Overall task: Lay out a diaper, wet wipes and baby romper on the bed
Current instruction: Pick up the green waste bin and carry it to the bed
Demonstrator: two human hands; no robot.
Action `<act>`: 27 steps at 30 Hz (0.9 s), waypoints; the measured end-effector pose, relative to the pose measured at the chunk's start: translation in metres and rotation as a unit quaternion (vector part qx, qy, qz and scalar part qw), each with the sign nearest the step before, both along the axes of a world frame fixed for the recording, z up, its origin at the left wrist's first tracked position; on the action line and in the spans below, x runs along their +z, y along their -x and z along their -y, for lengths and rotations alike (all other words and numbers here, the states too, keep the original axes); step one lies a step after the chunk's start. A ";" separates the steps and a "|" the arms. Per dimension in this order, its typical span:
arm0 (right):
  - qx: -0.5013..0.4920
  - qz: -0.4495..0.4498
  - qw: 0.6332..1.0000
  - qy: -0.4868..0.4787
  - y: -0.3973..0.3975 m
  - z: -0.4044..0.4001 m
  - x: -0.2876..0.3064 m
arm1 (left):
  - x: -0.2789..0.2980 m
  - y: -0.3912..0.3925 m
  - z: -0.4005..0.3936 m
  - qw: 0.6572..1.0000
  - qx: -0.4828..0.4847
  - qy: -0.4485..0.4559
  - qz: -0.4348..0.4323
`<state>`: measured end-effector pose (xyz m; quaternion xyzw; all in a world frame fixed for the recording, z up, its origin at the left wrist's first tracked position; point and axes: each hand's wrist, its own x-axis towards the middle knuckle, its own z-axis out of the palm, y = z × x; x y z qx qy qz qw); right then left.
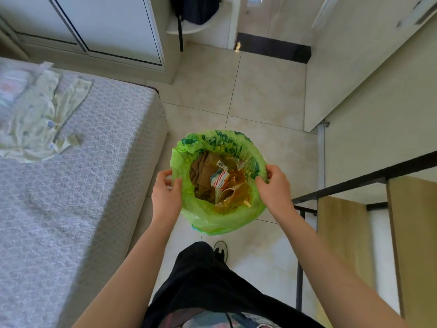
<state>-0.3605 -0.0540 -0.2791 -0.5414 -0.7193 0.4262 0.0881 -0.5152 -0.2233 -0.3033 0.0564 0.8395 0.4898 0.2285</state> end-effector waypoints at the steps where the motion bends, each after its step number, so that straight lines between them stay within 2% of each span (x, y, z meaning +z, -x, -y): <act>1: 0.007 0.000 1.000 -0.007 0.008 -0.012 -0.001 | 0.000 0.007 -0.010 1.000 0.002 0.002 -0.003; 14: 0.089 0.040 0.994 -0.055 0.149 -0.152 -0.020 | -0.018 0.137 -0.129 0.999 0.021 0.030 -0.003; 27: 0.137 0.032 0.990 -0.027 0.286 -0.260 -0.025 | -0.031 0.254 -0.220 0.996 0.054 0.074 0.004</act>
